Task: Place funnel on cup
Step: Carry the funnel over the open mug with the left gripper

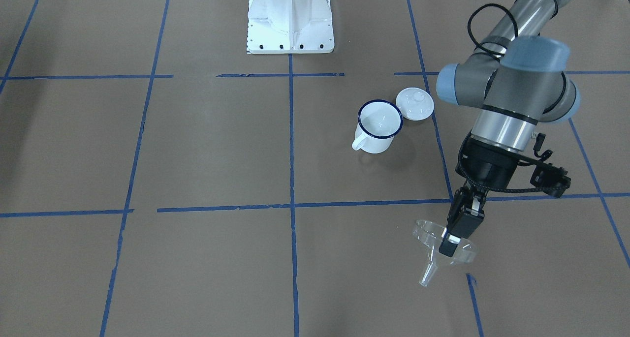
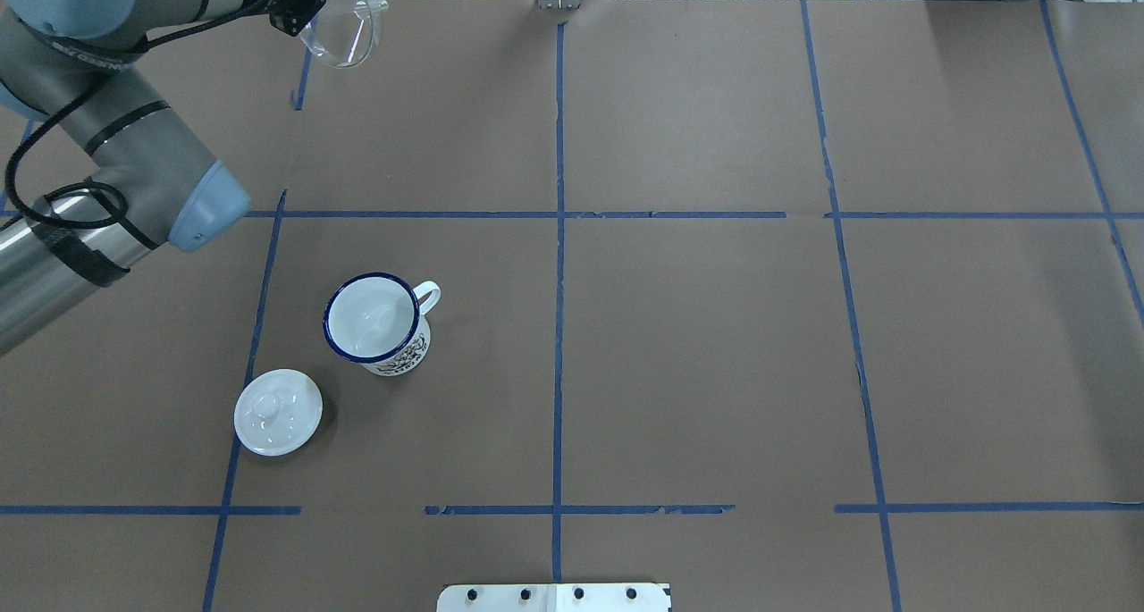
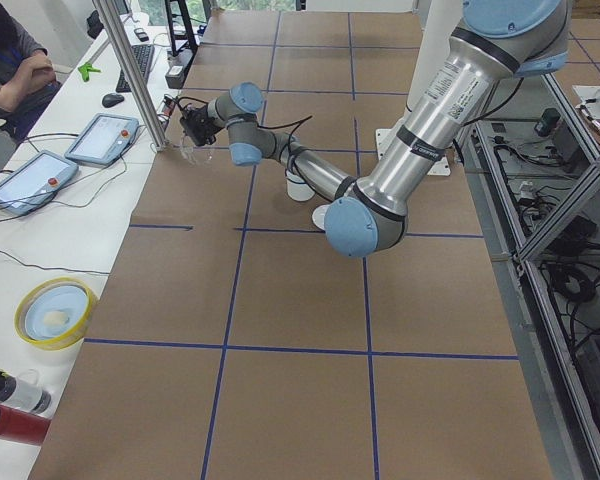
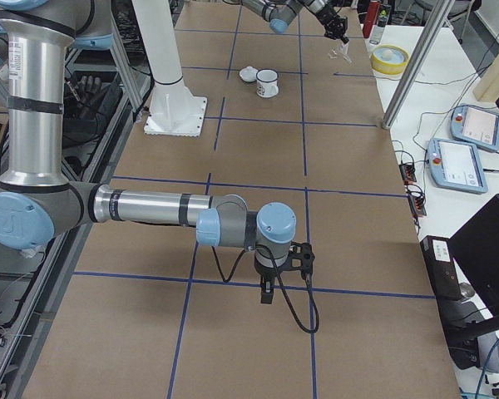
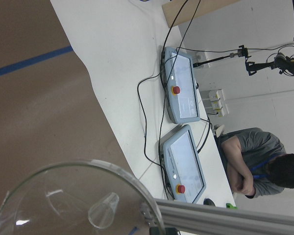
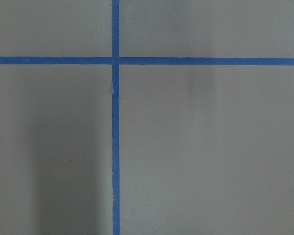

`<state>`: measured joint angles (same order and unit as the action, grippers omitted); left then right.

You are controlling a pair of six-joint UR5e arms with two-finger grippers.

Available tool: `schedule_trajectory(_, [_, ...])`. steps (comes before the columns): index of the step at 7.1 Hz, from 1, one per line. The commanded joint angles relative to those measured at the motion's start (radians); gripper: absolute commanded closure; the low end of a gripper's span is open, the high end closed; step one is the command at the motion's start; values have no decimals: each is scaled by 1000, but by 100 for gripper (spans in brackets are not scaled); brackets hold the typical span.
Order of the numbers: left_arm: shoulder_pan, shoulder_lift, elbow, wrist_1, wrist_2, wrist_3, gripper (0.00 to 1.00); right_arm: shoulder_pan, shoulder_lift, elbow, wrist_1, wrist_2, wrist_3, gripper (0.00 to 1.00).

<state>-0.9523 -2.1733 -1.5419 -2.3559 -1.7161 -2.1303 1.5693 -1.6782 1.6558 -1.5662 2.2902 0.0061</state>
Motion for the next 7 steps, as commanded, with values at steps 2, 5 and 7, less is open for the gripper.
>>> schedule_trajectory(2, [1, -22, -471, 714, -172, 105, 100, 0, 0, 1, 0, 0, 0, 0])
schedule_trajectory(5, [134, -166, -537, 1298, -255, 333, 100, 0, 0, 1, 0, 0, 0, 0])
schedule_trajectory(7, [269, -102, -523, 1302, -246, 406, 100, 0, 0, 1, 0, 0, 0, 0])
